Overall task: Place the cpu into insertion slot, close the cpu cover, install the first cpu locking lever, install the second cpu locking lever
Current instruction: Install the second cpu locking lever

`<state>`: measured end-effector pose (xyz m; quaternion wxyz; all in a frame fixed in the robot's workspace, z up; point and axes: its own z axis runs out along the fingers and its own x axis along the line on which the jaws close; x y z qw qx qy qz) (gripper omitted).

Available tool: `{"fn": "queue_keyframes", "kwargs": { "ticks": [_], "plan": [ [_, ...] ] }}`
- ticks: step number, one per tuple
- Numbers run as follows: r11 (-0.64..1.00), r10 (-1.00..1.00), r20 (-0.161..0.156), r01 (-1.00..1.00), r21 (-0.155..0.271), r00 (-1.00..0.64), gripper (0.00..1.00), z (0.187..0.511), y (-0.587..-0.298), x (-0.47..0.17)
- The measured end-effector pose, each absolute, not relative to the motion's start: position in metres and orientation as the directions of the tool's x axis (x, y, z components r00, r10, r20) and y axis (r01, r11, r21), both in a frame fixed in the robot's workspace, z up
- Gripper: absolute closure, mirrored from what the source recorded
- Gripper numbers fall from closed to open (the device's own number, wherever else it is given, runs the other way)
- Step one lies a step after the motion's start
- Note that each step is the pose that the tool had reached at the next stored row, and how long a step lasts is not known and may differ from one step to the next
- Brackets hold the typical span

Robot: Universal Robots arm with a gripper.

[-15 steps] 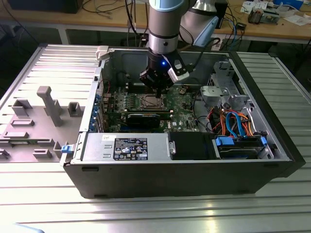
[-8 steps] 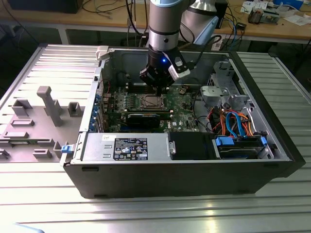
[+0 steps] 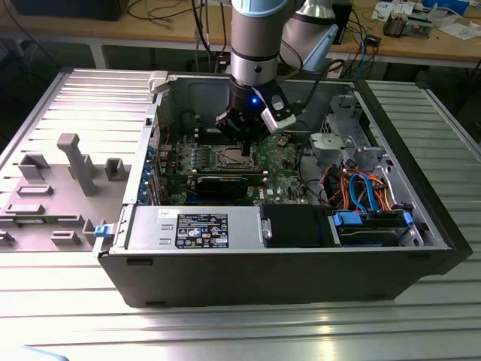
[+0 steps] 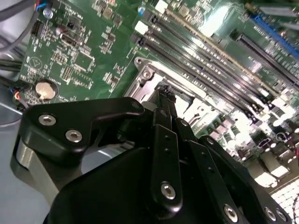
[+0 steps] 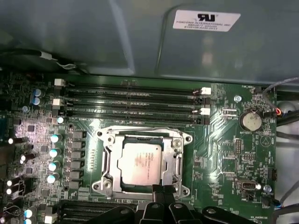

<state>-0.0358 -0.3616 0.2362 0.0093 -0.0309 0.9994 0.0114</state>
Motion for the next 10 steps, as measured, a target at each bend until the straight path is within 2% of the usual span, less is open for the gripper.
{"fn": "queue_keyframes", "kwargs": {
  "ticks": [10],
  "plan": [
    [0.998,-0.062,-0.018,-0.062,0.021,-0.998,0.89,0.2436,-0.3653,-0.0355]
  ]
}}
